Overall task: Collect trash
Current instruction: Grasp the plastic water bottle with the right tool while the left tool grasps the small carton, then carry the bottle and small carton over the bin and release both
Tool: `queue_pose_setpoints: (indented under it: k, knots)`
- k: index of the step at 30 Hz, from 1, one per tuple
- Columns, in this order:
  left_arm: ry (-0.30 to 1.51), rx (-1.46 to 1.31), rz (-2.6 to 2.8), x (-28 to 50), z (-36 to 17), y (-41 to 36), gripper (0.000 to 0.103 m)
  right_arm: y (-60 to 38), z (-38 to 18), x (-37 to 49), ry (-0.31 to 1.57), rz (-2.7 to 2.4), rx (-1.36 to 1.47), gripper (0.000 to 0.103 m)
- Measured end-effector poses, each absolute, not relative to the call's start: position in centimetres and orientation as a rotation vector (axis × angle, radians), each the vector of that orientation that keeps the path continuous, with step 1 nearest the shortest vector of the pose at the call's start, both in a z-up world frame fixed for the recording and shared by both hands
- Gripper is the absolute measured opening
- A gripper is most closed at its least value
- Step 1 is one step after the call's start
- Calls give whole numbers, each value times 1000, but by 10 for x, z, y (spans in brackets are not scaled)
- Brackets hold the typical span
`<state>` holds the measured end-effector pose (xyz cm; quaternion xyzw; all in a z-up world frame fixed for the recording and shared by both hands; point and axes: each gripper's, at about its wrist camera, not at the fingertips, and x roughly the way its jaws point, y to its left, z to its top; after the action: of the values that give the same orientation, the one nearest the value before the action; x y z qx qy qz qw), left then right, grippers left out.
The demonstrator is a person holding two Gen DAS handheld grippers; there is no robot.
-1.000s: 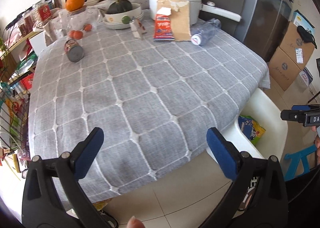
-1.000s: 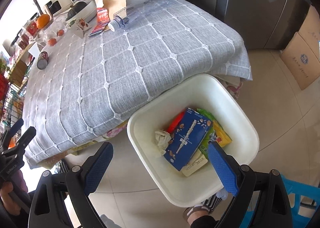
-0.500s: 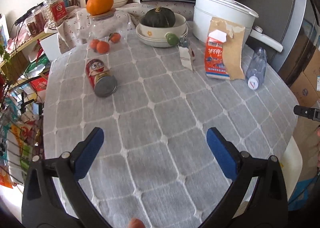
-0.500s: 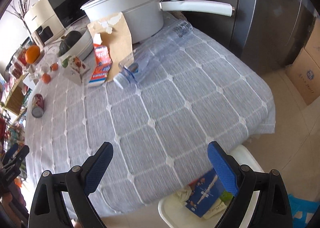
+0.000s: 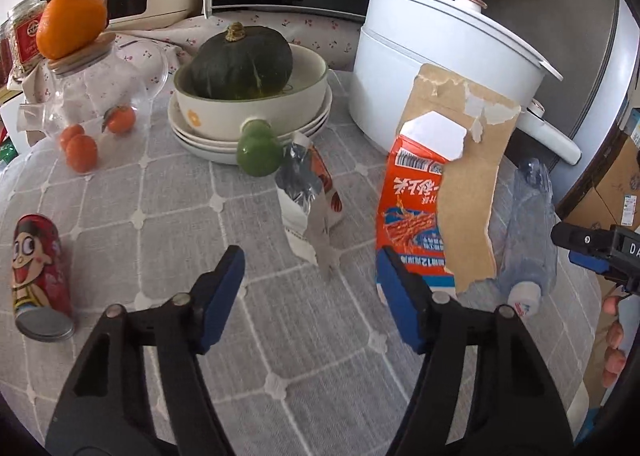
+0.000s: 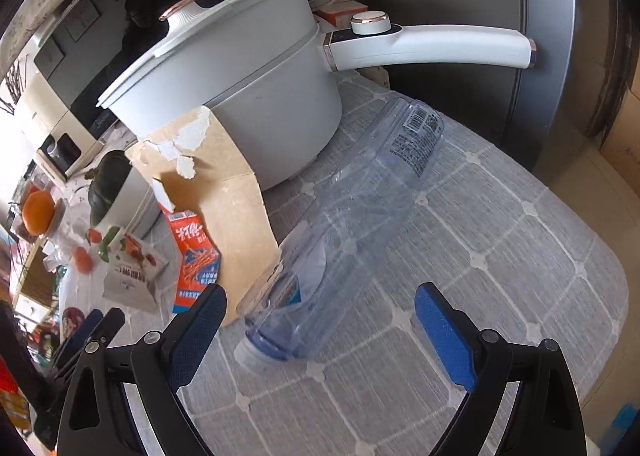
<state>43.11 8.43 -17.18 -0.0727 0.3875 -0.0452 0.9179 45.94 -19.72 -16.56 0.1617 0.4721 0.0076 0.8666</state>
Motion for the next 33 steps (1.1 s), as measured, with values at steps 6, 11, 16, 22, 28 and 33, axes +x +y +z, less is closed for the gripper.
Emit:
queue_pose_setpoints:
  k: [6, 11, 16, 22, 28, 33]
  knots:
    - [798, -181, -104, 448, -182, 83, 39, -200, -189, 482, 1005, -24, 389, 96]
    - [806, -196, -96, 450, -183, 84, 9, -207, -205, 490, 1027, 5, 517, 86]
    - [824, -218, -117, 433, -174, 86, 5, -202, -199, 480, 1043, 44, 495, 73]
    - [826, -206, -133, 393, -150, 89, 4, -208, -173, 434, 1023, 67, 428, 69]
    - [829, -204, -152, 340, -132, 89, 4, -222, -153, 383, 1030, 97, 416, 63]
    - [846, -198, -174, 294, -127, 80, 4, -226, -142, 342, 1036, 122, 408, 63]
